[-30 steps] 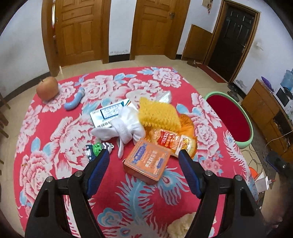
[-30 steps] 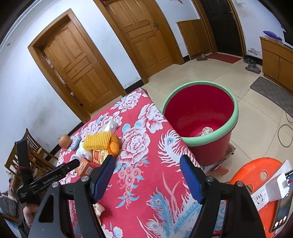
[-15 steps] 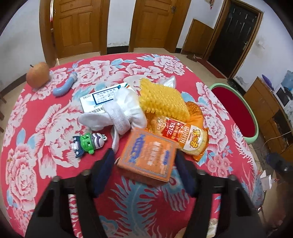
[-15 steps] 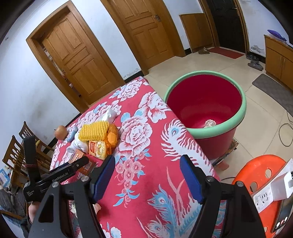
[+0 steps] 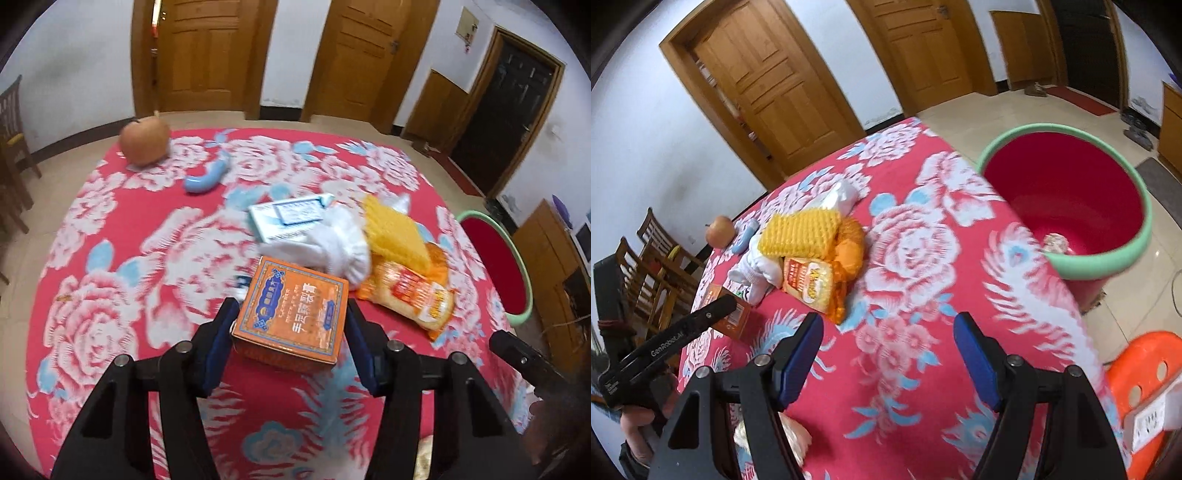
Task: Collect trash
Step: 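Grasp the chip bag with the right gripper while the left holds the orange box, then carry the box and chip bag over the bucket and release both, then return to the table and grasp the crumpled tissue with the left gripper, then grasp the orange bow with the right gripper while the left holds the tissue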
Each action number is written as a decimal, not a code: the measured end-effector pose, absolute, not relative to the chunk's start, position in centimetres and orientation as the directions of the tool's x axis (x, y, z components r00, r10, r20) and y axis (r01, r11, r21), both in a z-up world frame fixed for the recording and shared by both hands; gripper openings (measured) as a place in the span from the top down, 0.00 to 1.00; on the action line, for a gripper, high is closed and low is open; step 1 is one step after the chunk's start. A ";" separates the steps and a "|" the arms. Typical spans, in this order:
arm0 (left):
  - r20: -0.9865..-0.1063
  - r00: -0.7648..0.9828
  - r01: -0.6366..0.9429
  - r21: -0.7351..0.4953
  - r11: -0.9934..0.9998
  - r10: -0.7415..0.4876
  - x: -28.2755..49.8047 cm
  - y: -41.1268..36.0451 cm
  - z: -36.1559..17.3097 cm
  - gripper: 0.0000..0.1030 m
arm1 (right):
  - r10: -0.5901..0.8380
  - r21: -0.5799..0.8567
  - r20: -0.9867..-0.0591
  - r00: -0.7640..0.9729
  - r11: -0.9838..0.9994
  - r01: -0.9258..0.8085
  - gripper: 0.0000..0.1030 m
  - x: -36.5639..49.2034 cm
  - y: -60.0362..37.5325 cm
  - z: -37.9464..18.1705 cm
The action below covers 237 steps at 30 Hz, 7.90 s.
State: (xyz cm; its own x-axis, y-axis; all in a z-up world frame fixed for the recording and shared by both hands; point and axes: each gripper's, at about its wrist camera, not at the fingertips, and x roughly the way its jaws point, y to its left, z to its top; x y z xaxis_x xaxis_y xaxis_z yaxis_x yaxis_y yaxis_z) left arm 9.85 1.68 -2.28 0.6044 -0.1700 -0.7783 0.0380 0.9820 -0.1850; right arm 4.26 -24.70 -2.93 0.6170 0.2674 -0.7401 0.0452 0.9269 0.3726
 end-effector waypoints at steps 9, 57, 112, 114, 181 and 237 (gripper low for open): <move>-0.774 0.622 -0.031 -0.169 0.985 -0.114 10.4 3.7 -2.4 0.44 | 0.370 0.414 -0.718 0.589 0.908 -0.066 0.38 7.3 -21.7 -4.2; -0.709 0.672 0.051 -0.244 0.969 -0.214 7.2 1.6 1.1 0.44 | 0.403 0.412 -0.571 0.715 0.894 -0.176 0.72 1.5 -22.7 0.0; -0.783 0.469 0.527 -0.122 0.841 -0.408 17.7 -28.1 -0.8 0.44 | -0.077 0.502 -0.627 0.776 0.721 0.477 0.67 4.6 -45.6 -4.2; -0.787 0.465 0.533 -0.118 0.838 -0.407 17.9 -28.6 -1.0 0.44 | -0.084 0.506 -0.622 0.778 0.715 0.481 0.66 4.4 -45.8 -4.0; -0.771 0.603 0.172 -0.126 0.977 -0.206 1.8 -6.5 1.9 0.29 | 0.201 0.426 -0.607 0.769 0.899 0.101 0.31 -4.7 -29.9 2.6; -0.742 0.669 -0.068 -0.119 0.991 -0.044 6.8 4.3 -0.8 0.71 | 0.233 0.372 -0.712 0.663 0.925 0.075 0.31 1.4 -25.0 -1.6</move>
